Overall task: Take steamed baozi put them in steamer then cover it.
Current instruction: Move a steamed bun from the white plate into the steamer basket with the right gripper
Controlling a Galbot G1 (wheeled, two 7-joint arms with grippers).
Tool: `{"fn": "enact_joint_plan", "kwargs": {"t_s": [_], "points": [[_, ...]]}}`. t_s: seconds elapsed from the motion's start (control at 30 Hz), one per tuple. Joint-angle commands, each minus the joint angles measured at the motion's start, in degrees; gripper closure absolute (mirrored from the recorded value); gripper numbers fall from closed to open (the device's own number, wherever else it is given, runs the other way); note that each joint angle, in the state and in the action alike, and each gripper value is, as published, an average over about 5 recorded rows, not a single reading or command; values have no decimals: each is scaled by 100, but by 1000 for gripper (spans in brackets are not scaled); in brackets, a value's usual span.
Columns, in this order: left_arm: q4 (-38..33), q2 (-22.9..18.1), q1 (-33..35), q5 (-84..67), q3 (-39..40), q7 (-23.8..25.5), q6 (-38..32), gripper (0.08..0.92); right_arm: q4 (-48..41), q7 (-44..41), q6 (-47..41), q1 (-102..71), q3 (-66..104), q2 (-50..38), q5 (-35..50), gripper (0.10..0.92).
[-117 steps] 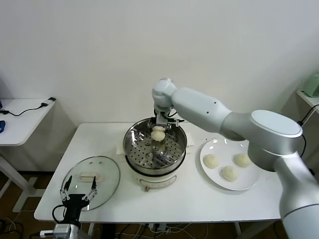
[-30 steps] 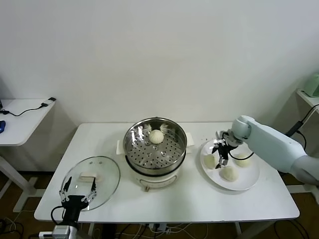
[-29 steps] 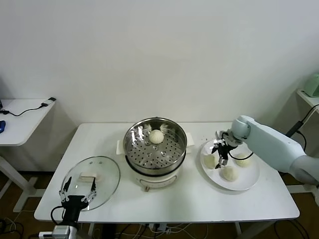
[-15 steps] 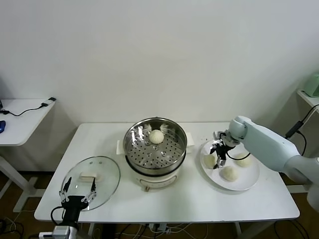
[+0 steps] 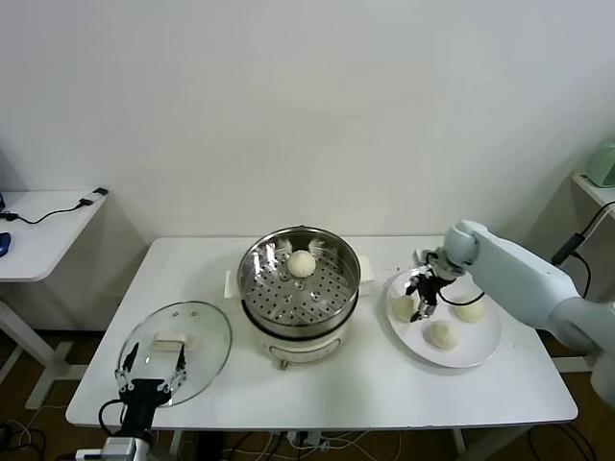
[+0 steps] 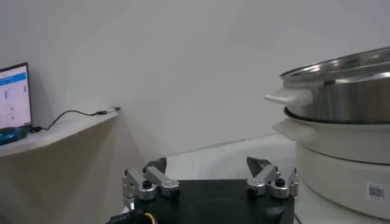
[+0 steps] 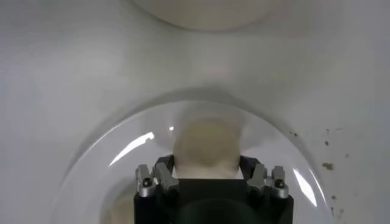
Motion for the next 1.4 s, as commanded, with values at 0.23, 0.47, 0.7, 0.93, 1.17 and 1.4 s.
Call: {"fn": "enact_joint_plan", "kwargs": {"t_s": [0.23,0.47,0.7,0.93,1.17,1.4], "points": [[-56,-2,-6,-4,49,2,2,177,1170,161,-385,2810,-2219,-502,2212,344],[-94,2,35,-13,132,5,-29,177,1600,283,-681,4473,-3601,40,3771,340],[-199,-18,45,-33,236,12,-39,177,1643,485,-1000,4650,-3827,981,4356,338],[-257,52,26,-37,224,9,-48,177,1559,865,-1260,4215,-3718,1885,4476,338],[-289,81,30,-43,185,5,-48,177,1097,1066,-1342,3572,-3619,2553,4321,338],[-244,122,23,-60,143,-4,-65,177,826,1223,-1363,2903,-3489,2977,4121,338]]}}
